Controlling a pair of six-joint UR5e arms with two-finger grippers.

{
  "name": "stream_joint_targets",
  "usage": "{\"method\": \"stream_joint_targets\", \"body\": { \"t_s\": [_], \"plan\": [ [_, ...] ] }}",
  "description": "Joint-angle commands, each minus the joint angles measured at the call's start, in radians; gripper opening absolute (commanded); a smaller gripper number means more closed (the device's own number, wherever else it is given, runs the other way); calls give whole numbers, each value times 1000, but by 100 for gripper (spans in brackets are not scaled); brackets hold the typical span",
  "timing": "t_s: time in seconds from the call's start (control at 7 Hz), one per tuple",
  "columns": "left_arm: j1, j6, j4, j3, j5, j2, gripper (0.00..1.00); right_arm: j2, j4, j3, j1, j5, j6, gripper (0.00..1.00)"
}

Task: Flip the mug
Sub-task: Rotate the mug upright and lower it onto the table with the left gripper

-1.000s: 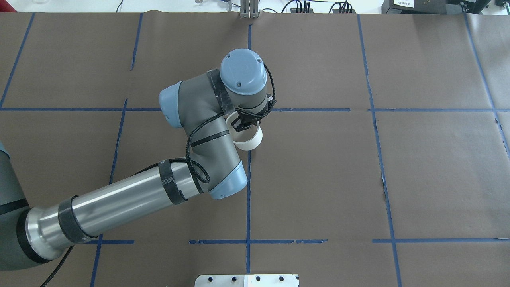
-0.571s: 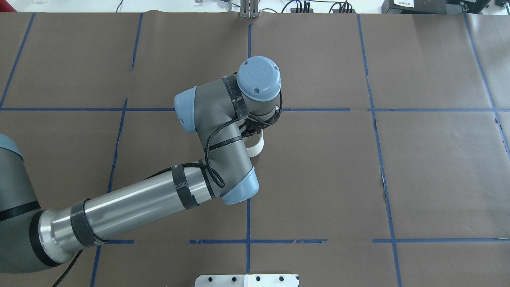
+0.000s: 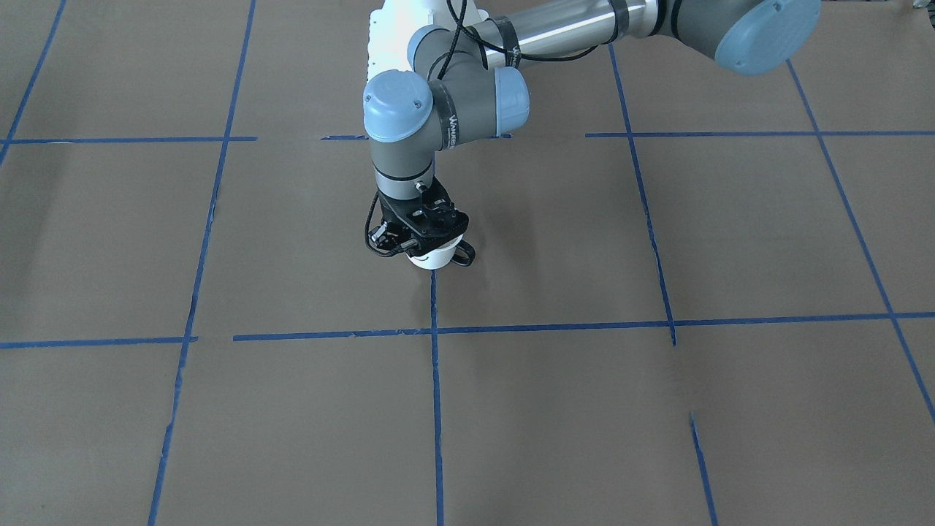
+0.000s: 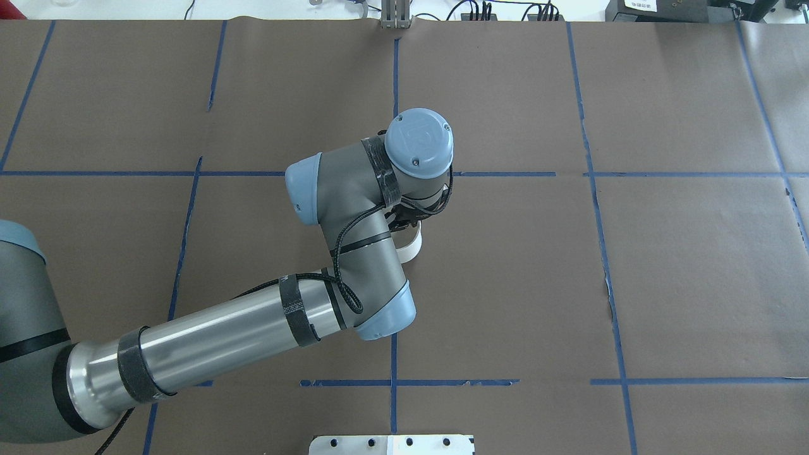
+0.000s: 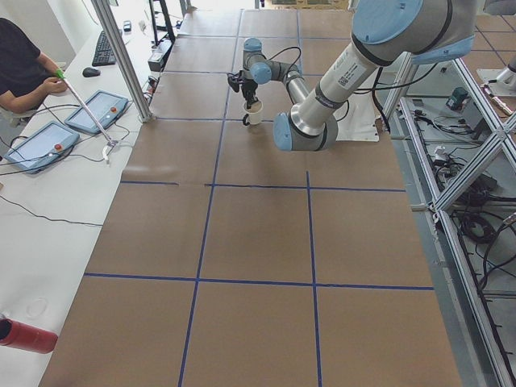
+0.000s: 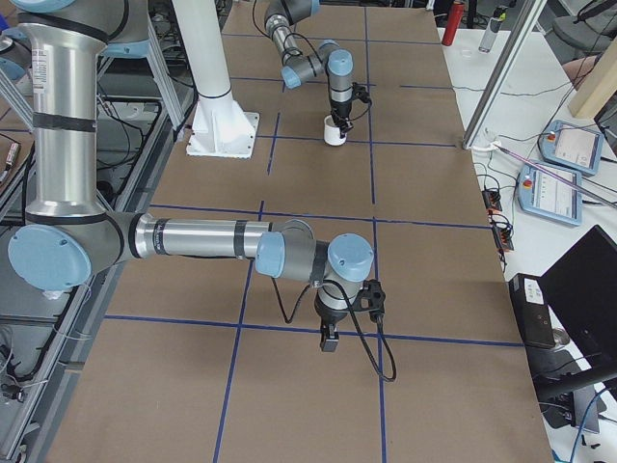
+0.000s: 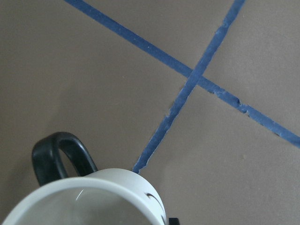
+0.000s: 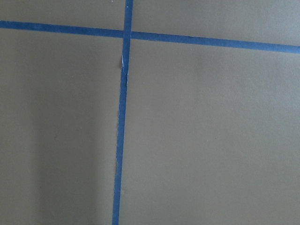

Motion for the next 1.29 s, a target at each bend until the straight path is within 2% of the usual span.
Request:
{"method": "stream_joint_targets", "body": {
  "t_s": [0.0, 0.29, 0.57, 0.71, 0.86, 1.0, 1.14],
  "plan": [
    [2, 0, 33, -4, 2, -1, 0, 0, 0, 0, 0, 0, 0, 100],
    [3, 0, 38, -6, 20, -1, 0, 0, 0, 0, 0, 0, 0, 100],
    [3, 0, 38, -9, 20, 2, 32, 0, 0, 0, 0, 0, 0, 100],
    [3, 0, 36, -11, 23, 7, 56, 0, 0, 0, 0, 0, 0, 100],
    [3, 15, 38, -11, 22, 8, 85, 0, 0, 0, 0, 0, 0, 100],
    [3, 26, 47, -20, 20, 5, 100, 0, 0, 0, 0, 0, 0, 100],
    [2, 52, 105, -93, 20, 8, 100, 0, 0, 0, 0, 0, 0, 100]
  ]
}}
